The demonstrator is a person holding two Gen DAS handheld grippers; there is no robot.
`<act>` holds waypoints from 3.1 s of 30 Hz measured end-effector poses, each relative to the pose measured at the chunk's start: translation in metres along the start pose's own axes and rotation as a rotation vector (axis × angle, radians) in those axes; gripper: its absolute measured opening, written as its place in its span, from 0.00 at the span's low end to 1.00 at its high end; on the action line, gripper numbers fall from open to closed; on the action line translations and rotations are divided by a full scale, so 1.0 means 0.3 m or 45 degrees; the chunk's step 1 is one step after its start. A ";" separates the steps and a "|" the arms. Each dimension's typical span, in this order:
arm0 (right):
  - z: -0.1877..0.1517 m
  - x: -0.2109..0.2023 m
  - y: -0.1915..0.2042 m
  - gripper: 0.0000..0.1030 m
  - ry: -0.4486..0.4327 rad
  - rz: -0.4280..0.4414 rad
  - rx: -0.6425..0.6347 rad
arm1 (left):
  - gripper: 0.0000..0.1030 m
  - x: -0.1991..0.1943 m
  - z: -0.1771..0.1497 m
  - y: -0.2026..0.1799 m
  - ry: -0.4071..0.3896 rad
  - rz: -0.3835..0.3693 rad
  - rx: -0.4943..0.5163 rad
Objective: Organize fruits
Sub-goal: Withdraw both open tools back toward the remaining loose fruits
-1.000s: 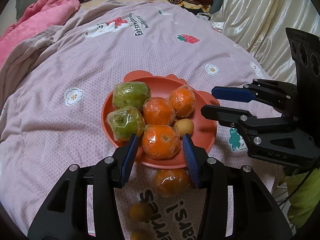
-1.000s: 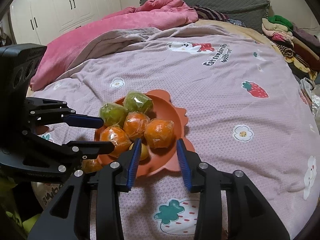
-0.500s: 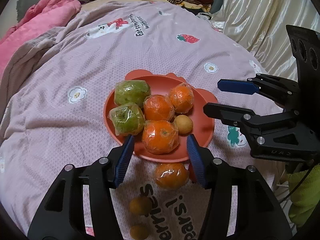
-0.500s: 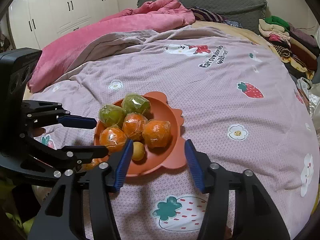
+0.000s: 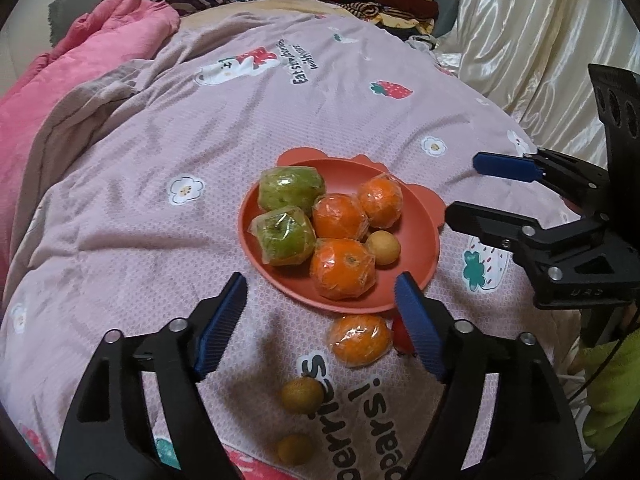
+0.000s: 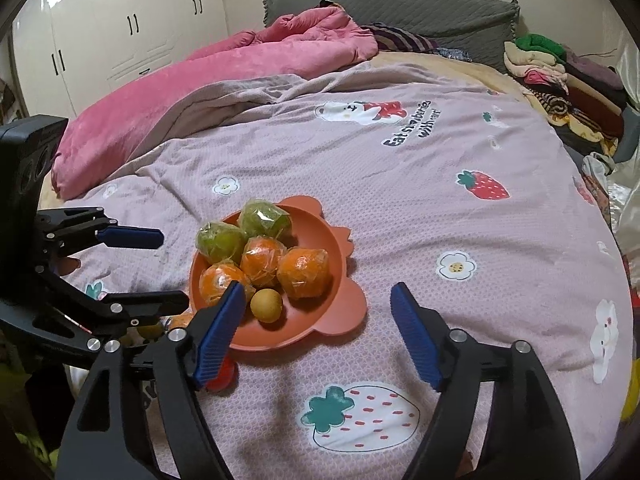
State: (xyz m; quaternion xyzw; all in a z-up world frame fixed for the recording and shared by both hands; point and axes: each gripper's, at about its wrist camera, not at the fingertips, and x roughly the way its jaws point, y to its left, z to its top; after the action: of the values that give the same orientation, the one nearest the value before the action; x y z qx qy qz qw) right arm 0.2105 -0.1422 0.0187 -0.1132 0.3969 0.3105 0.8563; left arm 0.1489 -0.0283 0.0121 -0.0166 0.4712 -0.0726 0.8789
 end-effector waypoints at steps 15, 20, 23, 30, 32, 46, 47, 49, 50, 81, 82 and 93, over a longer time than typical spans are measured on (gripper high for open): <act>-0.006 -0.072 0.010 0.90 -0.045 -0.043 0.003 | 0.89 -0.060 -0.008 0.009 -0.044 0.040 -0.025; -0.006 -0.089 0.018 0.91 -0.052 -0.054 0.003 | 0.90 -0.079 -0.009 0.015 -0.056 0.058 -0.036; -0.008 -0.102 0.023 0.92 -0.058 -0.060 0.002 | 0.91 -0.091 -0.013 0.020 -0.061 0.067 -0.044; -0.010 -0.129 0.038 0.93 -0.070 -0.074 -0.003 | 0.91 -0.122 -0.025 0.027 -0.078 0.077 -0.059; -0.012 -0.137 0.044 0.93 -0.073 -0.075 -0.007 | 0.91 -0.131 -0.028 0.027 -0.083 0.078 -0.061; -0.033 -0.196 0.100 0.94 -0.095 -0.073 -0.036 | 0.91 -0.196 -0.084 0.034 -0.110 0.094 -0.067; -0.035 -0.200 0.104 0.94 -0.095 -0.071 -0.038 | 0.91 -0.199 -0.087 0.035 -0.111 0.094 -0.069; -0.038 -0.202 0.113 0.94 -0.097 -0.069 -0.040 | 0.91 -0.208 -0.099 0.039 -0.112 0.099 -0.072; -0.040 -0.204 0.117 0.94 -0.096 -0.068 -0.043 | 0.91 -0.213 -0.105 0.043 -0.115 0.099 -0.076; -0.108 -0.209 0.220 0.94 -0.067 -0.032 -0.053 | 0.91 -0.285 -0.226 0.097 -0.115 0.140 -0.120; -0.112 -0.209 0.221 0.94 -0.066 -0.032 -0.053 | 0.91 -0.285 -0.225 0.097 -0.113 0.140 -0.120; -0.147 -0.191 0.226 0.94 -0.041 -0.032 -0.042 | 0.91 -0.270 -0.267 0.086 -0.078 0.138 -0.104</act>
State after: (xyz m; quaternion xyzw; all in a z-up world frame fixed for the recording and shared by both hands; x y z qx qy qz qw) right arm 0.1133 -0.1340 0.0362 -0.1274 0.3762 0.3079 0.8645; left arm 0.0412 0.0119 0.0320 -0.0292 0.4468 -0.0050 0.8941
